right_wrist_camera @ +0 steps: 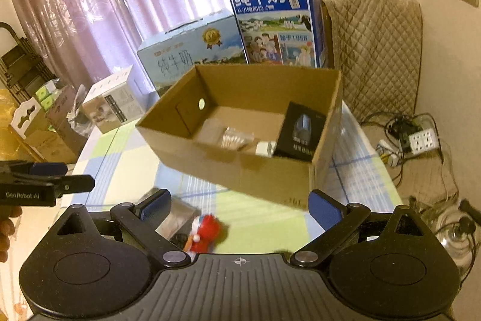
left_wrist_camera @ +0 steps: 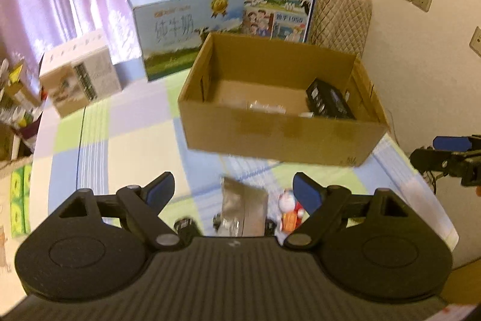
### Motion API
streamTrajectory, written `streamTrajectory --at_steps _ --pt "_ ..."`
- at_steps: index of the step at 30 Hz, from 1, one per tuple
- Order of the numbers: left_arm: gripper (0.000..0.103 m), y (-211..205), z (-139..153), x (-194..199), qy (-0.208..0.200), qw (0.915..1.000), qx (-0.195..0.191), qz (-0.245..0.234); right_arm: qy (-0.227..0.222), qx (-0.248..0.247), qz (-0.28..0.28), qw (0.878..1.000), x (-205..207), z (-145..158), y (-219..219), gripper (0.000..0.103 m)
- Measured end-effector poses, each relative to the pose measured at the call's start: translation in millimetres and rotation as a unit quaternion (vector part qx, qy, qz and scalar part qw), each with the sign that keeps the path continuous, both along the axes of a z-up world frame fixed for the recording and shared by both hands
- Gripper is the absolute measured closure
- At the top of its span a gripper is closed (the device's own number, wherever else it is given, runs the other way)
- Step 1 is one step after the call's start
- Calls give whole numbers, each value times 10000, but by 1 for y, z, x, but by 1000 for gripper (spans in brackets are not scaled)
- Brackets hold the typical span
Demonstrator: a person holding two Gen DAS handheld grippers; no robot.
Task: Organize objects
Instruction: 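Withdraw both tools toward the foil bag and red figurine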
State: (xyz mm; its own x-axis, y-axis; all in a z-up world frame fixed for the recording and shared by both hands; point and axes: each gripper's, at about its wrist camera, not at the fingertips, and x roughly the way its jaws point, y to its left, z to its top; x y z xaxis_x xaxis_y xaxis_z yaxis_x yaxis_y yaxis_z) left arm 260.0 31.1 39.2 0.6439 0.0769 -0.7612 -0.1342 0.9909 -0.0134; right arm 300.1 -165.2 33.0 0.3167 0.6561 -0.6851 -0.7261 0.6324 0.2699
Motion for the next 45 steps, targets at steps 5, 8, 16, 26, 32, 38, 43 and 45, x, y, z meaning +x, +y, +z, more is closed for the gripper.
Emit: streamTrajectory --at_steps 5,8,16,26,32,38,43,45 --pt "20 0 -12 -21 153 9998 -77 119 151 -91 46 9998 -13 -11 -9 8" --pt "20 1 -17 -29 242 9995 -109 149 236 -166 94 9995 -21 -18 -13 8" --pt "20 -2 -31 -49 401 9989 -199 164 348 -392 201 9984 -39 -38 -17 8" --pt "20 -4 -51 -60 639 9974 -283 169 442 -701 268 9962 -51 -64 -18 8" --pt "20 -6 -57 -60 695 9971 -259 186 372 -820 277 9955 -52 -74 -16 8" --pt "20 -10 -64 -54 783 9965 -226 161 328 -940 269 9947 -50 -83 -15 8" --pt "20 -15 -68 -49 839 9963 -171 89 321 -1004 258 9941 -47 -89 -14 8" --pt "20 -17 -69 -47 844 9963 -162 67 291 -1028 256 9939 -46 -91 -13 8"
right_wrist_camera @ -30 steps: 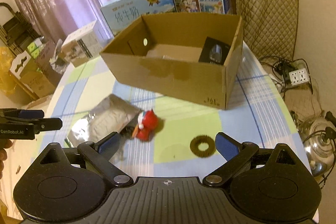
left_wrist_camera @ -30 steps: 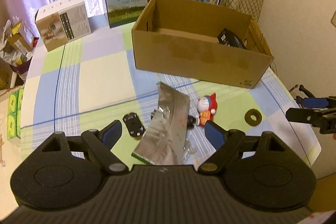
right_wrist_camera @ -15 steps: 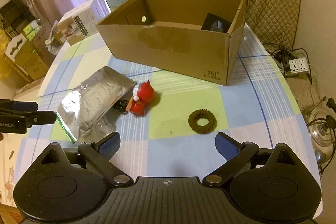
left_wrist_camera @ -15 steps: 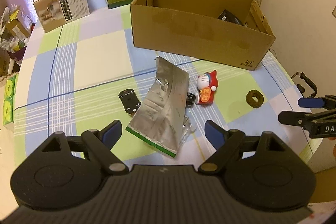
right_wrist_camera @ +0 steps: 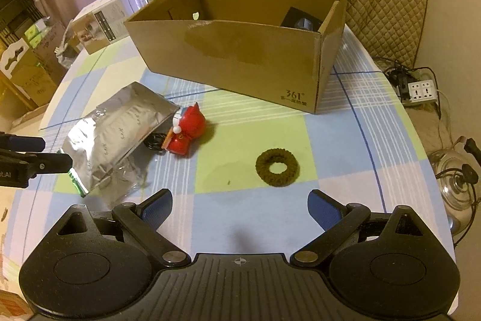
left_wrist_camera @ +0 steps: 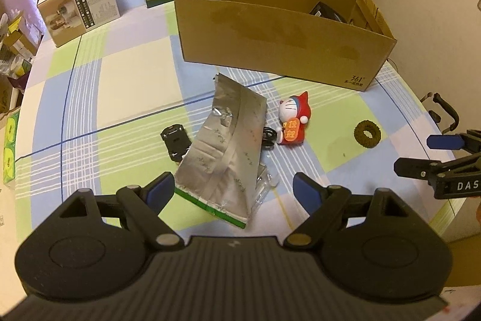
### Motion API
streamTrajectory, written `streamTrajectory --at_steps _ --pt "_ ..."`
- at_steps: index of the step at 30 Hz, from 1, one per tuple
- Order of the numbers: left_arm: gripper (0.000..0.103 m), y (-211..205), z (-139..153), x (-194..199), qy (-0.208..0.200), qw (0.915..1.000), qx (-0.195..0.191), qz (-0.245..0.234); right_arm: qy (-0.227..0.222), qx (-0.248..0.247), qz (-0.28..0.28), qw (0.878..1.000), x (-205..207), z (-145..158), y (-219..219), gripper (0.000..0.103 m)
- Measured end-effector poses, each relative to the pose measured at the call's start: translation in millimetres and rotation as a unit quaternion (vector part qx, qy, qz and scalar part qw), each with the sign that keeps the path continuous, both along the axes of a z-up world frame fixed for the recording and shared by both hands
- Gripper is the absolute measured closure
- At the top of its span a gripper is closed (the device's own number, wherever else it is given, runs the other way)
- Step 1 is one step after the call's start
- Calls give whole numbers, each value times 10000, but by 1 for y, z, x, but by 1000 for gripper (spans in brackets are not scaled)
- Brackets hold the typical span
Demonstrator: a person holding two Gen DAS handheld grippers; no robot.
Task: Organize objects
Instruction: 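Grasp the brown ring with the right tool while the left tool grasps the foil bag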
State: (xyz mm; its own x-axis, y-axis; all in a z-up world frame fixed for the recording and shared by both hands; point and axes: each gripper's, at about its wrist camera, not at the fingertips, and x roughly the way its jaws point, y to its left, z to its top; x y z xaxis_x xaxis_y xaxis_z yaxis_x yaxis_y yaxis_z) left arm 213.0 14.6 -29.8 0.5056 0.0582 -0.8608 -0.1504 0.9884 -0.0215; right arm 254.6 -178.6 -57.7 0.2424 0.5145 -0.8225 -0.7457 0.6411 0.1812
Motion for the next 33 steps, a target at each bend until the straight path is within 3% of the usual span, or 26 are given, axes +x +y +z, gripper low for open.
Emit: streamTrajectory --at_steps 13,26,33 --pt "20 -7 -6 19 5 9998 163 -97 -219 -89 -77 9997 27 -20 3 11" --pt "20 -4 -13 35 35 9997 219 -128 -396 -306 175 9986 49 -64 21 33" --pt "20 -3 -19 44 96 9994 257 -197 -547 -386 233 9975 50 -80 25 40"
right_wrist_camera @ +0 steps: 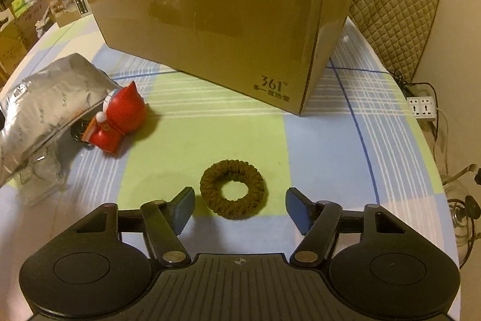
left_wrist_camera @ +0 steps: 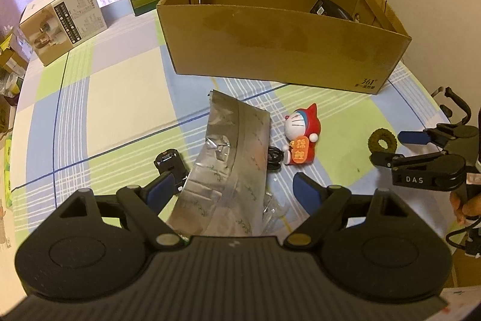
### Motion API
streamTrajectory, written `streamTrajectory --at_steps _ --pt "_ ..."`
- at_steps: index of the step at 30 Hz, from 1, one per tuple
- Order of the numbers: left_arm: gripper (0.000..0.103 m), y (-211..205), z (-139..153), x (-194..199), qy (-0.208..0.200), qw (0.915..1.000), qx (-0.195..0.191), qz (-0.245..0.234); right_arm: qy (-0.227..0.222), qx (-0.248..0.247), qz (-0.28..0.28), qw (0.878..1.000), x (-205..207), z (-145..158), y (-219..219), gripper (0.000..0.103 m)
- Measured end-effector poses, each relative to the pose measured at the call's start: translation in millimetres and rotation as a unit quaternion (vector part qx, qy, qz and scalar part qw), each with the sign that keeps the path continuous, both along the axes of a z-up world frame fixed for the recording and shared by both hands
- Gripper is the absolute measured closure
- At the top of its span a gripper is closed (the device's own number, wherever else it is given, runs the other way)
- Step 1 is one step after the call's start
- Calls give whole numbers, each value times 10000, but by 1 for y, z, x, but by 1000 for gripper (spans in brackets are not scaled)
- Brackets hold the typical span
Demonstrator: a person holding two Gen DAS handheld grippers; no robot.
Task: Organize objects
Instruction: 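Grasp the brown ring with the right tool while the left tool grasps the foil bag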
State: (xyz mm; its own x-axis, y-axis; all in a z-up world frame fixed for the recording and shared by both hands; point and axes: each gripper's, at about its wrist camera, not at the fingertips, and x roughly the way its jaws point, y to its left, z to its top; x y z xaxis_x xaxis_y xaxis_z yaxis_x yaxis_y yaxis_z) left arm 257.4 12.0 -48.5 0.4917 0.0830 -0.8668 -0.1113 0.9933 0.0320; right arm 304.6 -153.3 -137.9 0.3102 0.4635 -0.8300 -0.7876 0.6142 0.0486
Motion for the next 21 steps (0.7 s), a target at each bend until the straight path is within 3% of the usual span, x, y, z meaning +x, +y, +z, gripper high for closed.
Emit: streamTrajectory --at_steps 3,5,8,15,21 --pt "20 0 -2 3 31 10000 14 -47 -243 -67 128 9996 -4 -2 2 53" --pt "20 -1 -3 6 49 9999 35 -99 -265 -37 242 9993 -5 0 2 77" --pt "20 -3 -6 10 85 9998 86 -184 -244 -98 296 9992 -5 1 3 86" --pt "20 -10 -20 22 205 9975 451 -498 -33 62 -23 10000 0 12 -9 86" --pt "20 -18 -45 41 600 9913 900 -750 93 208 -292 9993 6 20 -19 86"
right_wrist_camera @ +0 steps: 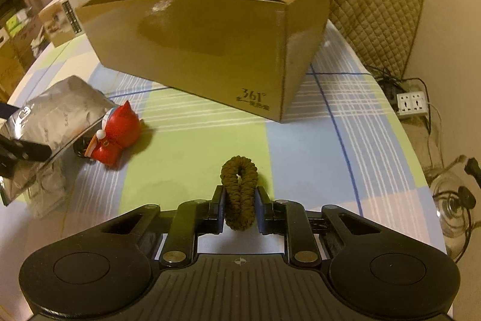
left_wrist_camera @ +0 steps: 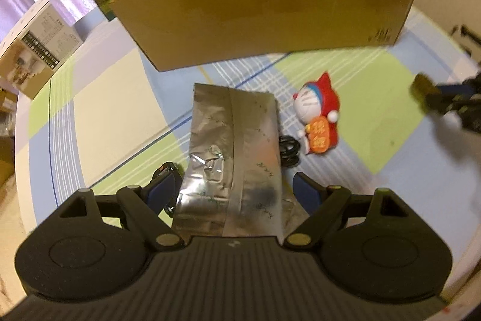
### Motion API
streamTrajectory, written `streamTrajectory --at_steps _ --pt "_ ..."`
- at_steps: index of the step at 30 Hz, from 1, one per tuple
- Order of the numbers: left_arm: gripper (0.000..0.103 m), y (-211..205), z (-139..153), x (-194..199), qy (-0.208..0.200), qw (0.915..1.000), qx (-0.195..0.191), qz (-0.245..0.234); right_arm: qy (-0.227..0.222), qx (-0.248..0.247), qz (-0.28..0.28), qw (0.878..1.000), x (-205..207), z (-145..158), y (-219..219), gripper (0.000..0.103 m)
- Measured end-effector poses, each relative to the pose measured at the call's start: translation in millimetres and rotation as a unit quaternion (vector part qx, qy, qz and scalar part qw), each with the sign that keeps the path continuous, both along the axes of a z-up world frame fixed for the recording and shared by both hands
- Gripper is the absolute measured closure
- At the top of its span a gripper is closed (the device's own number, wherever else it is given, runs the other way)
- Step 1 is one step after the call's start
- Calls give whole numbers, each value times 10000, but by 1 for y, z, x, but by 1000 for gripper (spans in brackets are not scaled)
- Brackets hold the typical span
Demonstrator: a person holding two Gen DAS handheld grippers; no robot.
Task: Organize objects
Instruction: 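Grasp the brown ring with the right tool while the left tool grasps the foil bag, then lift the foil bag and brown ring and carry both over the cardboard box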
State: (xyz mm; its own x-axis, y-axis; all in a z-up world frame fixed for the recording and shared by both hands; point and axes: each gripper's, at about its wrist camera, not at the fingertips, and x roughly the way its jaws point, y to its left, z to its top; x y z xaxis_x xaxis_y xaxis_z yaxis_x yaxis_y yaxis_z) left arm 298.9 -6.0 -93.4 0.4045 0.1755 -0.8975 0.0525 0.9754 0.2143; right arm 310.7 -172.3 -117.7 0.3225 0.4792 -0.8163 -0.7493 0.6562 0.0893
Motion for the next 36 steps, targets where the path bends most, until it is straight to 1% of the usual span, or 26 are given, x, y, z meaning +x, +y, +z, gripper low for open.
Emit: streamTrajectory --at_steps 3,5,7,11,13,15,17,19,21,24,31,36 --pt "21 -4 -9 8 90 9997 188 -114 25 15 -89 10000 0 1 -5 86" --pt "25 -5 -13 12 110 9995 259 -122 60 20 -150 9999 0 0 -8 86" --pt "32 -4 -15 14 136 9996 229 -111 95 26 -196 9998 1 -1 -11 86" --pt "36 0 -17 13 91 9997 162 -126 128 18 -249 9996 0 -2 -14 86" --pt "53 1 -17 13 84 9999 62 -132 129 20 -264 9996 0 -1 -16 86" --pt "59 4 -16 11 34 9999 -34 -91 133 29 -268 9995 -1 -1 -16 86" --pt "62 6 -13 9 -34 9999 -96 -75 125 35 -262 9996 -1 0 -15 86" --pt "68 12 -9 7 -131 9997 -218 -6 115 44 -252 9996 -2 1 -15 86" --pt "68 17 -6 6 -184 9994 -304 46 107 57 -238 9996 -2 2 -16 86" --pt "69 21 -1 3 -240 9992 -290 116 102 76 -229 9997 -2 3 -16 86" --pt "70 31 14 -8 -470 9972 -519 274 65 121 -200 9997 -6 7 -16 86" --pt "70 39 31 -19 -659 9936 -792 454 41 189 -174 9997 -9 13 -17 86"
